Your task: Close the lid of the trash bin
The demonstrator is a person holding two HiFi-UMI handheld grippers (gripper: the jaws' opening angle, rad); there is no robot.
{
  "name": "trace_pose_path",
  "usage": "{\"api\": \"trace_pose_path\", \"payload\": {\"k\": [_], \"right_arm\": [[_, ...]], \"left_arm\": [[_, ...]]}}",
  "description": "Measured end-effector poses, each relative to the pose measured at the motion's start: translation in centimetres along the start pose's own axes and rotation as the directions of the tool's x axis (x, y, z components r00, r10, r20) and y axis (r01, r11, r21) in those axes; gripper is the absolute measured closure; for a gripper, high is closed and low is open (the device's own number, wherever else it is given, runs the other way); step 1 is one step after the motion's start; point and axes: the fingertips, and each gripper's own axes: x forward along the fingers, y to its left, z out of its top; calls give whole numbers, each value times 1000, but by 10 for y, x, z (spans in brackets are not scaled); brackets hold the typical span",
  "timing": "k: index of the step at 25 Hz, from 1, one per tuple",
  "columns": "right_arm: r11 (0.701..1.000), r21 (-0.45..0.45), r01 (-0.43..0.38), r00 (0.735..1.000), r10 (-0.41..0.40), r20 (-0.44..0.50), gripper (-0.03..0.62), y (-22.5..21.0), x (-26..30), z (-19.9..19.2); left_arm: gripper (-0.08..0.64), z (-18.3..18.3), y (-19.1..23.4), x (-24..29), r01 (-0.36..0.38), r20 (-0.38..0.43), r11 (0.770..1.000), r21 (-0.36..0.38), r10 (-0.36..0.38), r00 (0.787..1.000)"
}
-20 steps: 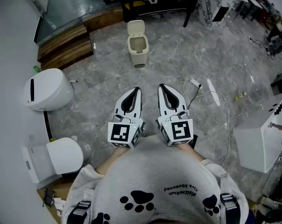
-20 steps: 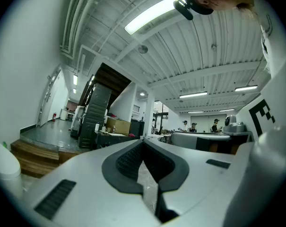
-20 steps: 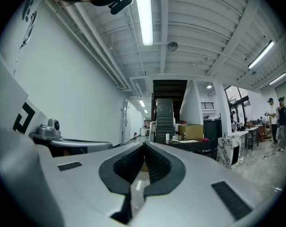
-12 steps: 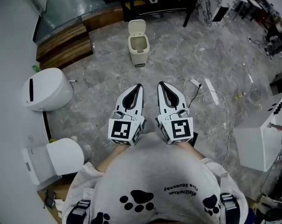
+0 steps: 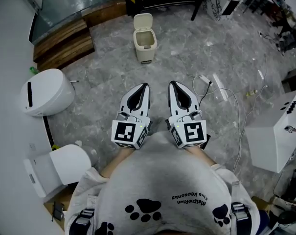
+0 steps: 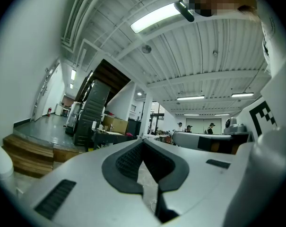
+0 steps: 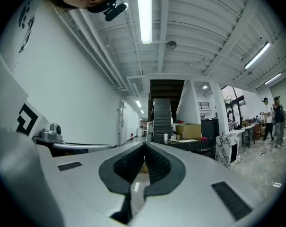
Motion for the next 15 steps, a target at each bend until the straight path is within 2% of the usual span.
{"api": "trace_pose_path", "payload": {"k": [8, 15], "right_arm": [[1000, 10, -25, 1000, 25, 5, 574, -25, 51, -15], [997, 3, -82, 997, 82, 11, 574, -77, 135, -14]], "left_arm": [[545, -6, 31, 45, -15, 5, 1000, 5, 15, 1000], [545, 2, 67, 132, -53, 16, 998, 16, 53, 998]]}}
